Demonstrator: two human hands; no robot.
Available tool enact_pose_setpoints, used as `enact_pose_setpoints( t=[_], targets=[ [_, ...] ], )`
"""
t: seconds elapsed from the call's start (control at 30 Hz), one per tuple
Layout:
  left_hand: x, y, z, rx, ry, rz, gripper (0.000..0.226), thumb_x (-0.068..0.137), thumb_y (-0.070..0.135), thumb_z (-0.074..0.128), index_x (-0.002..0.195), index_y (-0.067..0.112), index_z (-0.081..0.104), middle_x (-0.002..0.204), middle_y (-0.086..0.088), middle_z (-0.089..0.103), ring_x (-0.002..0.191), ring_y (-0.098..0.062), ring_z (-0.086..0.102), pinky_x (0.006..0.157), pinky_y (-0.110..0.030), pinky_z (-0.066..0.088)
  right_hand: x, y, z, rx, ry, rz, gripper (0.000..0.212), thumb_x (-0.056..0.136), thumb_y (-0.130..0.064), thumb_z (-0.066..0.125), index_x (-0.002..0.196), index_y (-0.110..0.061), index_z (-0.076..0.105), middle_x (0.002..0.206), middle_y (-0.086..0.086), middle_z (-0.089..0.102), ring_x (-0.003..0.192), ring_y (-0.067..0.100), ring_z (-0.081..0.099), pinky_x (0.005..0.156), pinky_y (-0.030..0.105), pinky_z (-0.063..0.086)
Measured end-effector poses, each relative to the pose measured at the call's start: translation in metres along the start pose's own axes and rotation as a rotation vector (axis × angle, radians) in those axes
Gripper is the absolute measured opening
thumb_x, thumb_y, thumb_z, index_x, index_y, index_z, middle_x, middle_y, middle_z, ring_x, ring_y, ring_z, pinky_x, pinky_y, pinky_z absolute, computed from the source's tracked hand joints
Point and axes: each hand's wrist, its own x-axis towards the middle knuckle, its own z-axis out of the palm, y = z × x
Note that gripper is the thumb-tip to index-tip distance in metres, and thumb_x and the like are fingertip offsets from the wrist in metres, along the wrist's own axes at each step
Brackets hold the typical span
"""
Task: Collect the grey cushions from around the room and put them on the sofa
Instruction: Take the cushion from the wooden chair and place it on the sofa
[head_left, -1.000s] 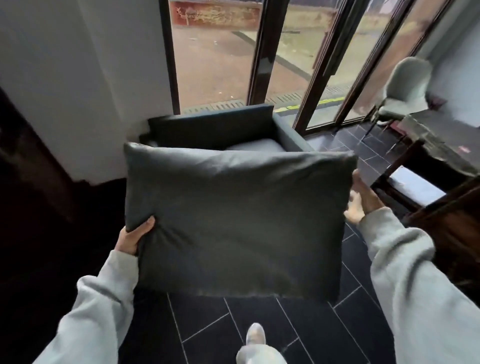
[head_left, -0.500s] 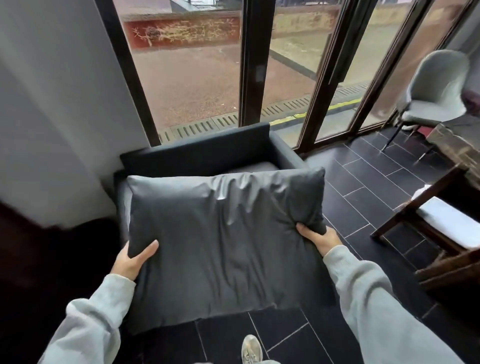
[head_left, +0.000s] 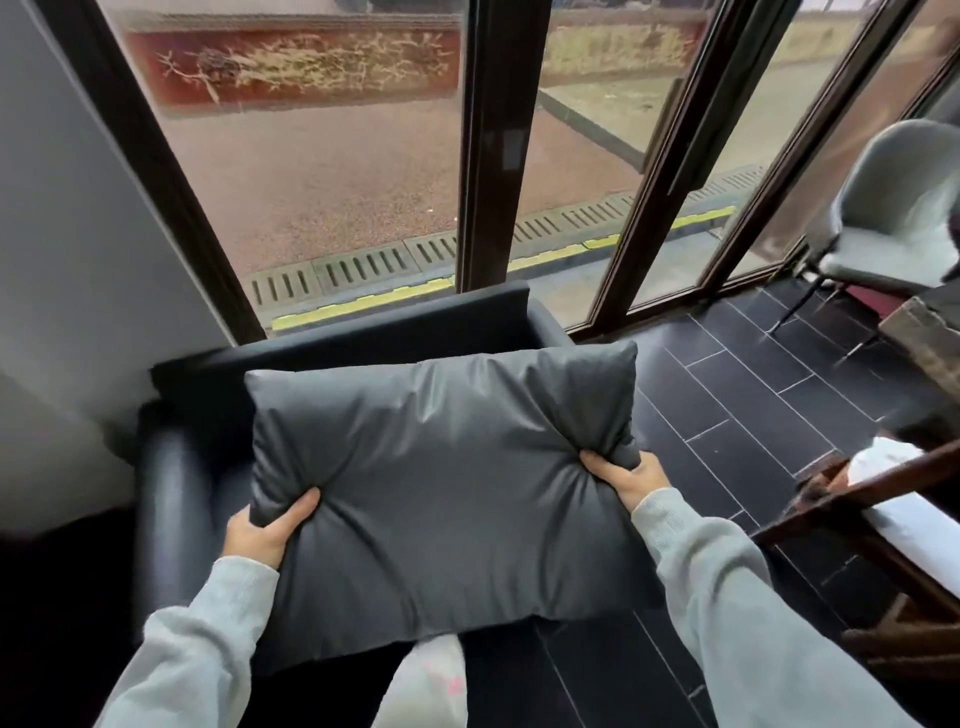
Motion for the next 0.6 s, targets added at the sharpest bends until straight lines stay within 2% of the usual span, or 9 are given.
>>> enact_pose_setpoints(
  t=[0.1, 0.17, 0.23, 0.3, 0.37, 0.4, 0.43, 0.5, 0.6],
  targets=[
    [0.054, 0.026, 0.036, 0.001, -0.038, -0.012, 0.022, 0.077, 0.027, 0.088, 0.087, 0.019, 0.070, 0.090, 0.001, 0.074, 0.088, -0.020, 0.068, 0.087, -0.031, 0.048, 0.057, -0.035, 0.005, -0.015, 0.038, 0.025, 0.026, 0.078, -0.040, 0.089, 0.077, -0.017, 0.077, 0.075, -0.003, 0.076, 0.083, 0.023, 0.072, 0.079, 0.032, 0.051],
    [0.085, 0.042, 0.052, -0.011, -0.060, -0.033, 0.025, 0.074, 0.029, 0.090, 0.087, 0.021, 0.071, 0.087, 0.007, 0.075, 0.090, -0.015, 0.069, 0.082, -0.029, 0.049, 0.086, -0.064, 0.003, -0.019, 0.019, 0.043, 0.037, 0.070, -0.050, 0.091, 0.082, -0.017, 0.078, 0.078, -0.004, 0.078, 0.084, 0.021, 0.073, 0.079, 0.031, 0.052],
    [0.115, 0.059, 0.066, -0.032, -0.111, -0.051, 0.037, 0.064, 0.031, 0.096, 0.091, 0.018, 0.074, 0.085, 0.004, 0.079, 0.092, -0.019, 0.073, 0.082, -0.030, 0.052, 0.115, -0.095, -0.001, 0.014, -0.007, 0.031, 0.054, 0.056, -0.057, 0.091, 0.090, -0.018, 0.079, 0.084, -0.005, 0.081, 0.085, 0.017, 0.075, 0.080, 0.031, 0.055],
    [0.143, 0.077, 0.079, -0.049, -0.167, -0.039, 0.061, 0.050, 0.037, 0.097, 0.102, 0.013, 0.075, 0.096, 0.000, 0.080, 0.097, -0.024, 0.075, 0.090, -0.037, 0.054, 0.144, -0.122, -0.003, 0.066, -0.034, -0.031, 0.052, 0.063, -0.044, 0.093, 0.104, -0.017, 0.077, 0.099, -0.002, 0.081, 0.095, 0.017, 0.075, 0.086, 0.031, 0.057],
    [0.170, 0.089, 0.093, -0.054, -0.184, 0.006, 0.085, 0.045, 0.035, 0.097, 0.123, 0.017, 0.069, 0.111, 0.003, 0.078, 0.104, -0.018, 0.073, 0.093, -0.036, 0.055, 0.174, -0.141, -0.002, 0.108, -0.073, -0.084, 0.050, 0.073, -0.020, 0.092, 0.118, -0.016, 0.070, 0.109, -0.003, 0.079, 0.101, 0.012, 0.074, 0.086, 0.025, 0.057],
    [0.181, 0.093, 0.100, -0.056, -0.189, 0.020, 0.093, 0.044, 0.033, 0.097, 0.130, 0.023, 0.064, 0.115, 0.007, 0.077, 0.107, -0.013, 0.072, 0.092, -0.033, 0.055, 0.189, -0.149, 0.000, 0.119, -0.084, -0.093, 0.051, 0.074, -0.018, 0.090, 0.120, -0.018, 0.068, 0.109, -0.005, 0.079, 0.100, 0.008, 0.074, 0.083, 0.021, 0.056],
    [0.190, 0.096, 0.107, -0.054, -0.199, 0.025, 0.094, 0.044, 0.032, 0.098, 0.131, 0.030, 0.062, 0.118, 0.010, 0.075, 0.108, -0.010, 0.072, 0.091, -0.031, 0.055, 0.206, -0.155, 0.003, 0.106, -0.079, -0.092, 0.049, 0.076, -0.020, 0.090, 0.119, -0.021, 0.068, 0.109, -0.006, 0.079, 0.100, 0.007, 0.073, 0.083, 0.020, 0.056],
    [0.207, 0.101, 0.125, -0.057, -0.209, 0.013, 0.081, 0.046, 0.035, 0.097, 0.121, 0.038, 0.066, 0.118, 0.009, 0.075, 0.110, -0.012, 0.071, 0.095, -0.034, 0.053, 0.239, -0.163, 0.011, 0.065, -0.072, -0.081, 0.036, 0.083, -0.025, 0.086, 0.114, -0.024, 0.069, 0.110, -0.007, 0.077, 0.102, 0.007, 0.072, 0.089, 0.024, 0.053],
    [0.235, 0.101, 0.157, -0.115, -0.162, -0.038, 0.067, 0.056, 0.043, 0.093, 0.118, 0.034, 0.068, 0.120, 0.002, 0.075, 0.115, -0.021, 0.069, 0.103, -0.044, 0.050, 0.298, -0.167, 0.023, 0.002, -0.068, -0.040, 0.028, 0.084, -0.037, 0.084, 0.106, -0.026, 0.071, 0.106, -0.006, 0.076, 0.100, 0.013, 0.071, 0.095, 0.032, 0.053]
  ],
)
